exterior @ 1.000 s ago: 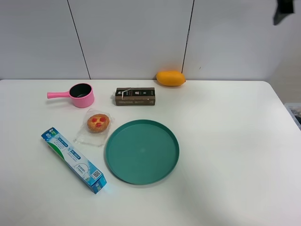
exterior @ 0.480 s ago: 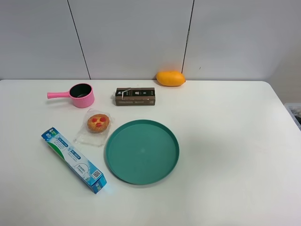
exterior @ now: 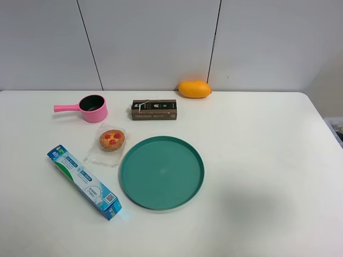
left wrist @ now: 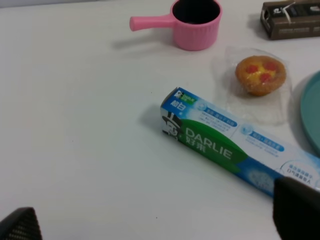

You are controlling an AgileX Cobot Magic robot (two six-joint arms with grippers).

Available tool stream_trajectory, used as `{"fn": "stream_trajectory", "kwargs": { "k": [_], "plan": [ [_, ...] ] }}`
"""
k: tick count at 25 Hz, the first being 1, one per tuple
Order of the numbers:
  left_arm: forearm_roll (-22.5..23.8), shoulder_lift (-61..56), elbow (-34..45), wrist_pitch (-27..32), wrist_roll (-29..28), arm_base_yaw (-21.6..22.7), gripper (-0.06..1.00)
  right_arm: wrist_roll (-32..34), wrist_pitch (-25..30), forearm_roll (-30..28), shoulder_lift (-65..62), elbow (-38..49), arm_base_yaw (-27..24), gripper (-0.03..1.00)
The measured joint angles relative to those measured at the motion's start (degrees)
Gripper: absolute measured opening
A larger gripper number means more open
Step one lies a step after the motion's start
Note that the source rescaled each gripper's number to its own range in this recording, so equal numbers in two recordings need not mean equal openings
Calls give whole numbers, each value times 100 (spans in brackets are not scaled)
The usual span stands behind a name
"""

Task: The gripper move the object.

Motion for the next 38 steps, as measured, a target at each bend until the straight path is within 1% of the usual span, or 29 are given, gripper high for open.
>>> {"fn": "stream_trajectory", "kwargs": {
  "k": [6, 10, 15, 19, 24, 29, 33, 38],
  "plan": [
    [0, 0, 0, 0, 0, 0, 100, 0, -84, 58, -900, 636, 0, 99],
    [0, 0, 0, 0, 0, 0, 100, 0, -61, 122, -1273, 687, 0, 99],
    [0, 0, 0, 0, 0, 0, 100, -218, 199, 194, -1712, 830, 0, 99],
    [0, 0, 0, 0, 0, 0, 100, -269, 235, 199, -2051, 855, 0, 99],
    [0, 0, 0, 0, 0, 0, 100, -274, 242, 199, -2162, 855, 15, 99],
    [0, 0, 0, 0, 0, 0, 100, -101, 246, 76, -2210, 855, 217, 99],
    [0, 0, 0, 0, 0, 0, 100, 72, 246, -24, -2210, 855, 222, 99],
    [0, 0, 0, 0, 0, 0, 100, 85, 246, -34, -2210, 855, 230, 99]
  ]
}}
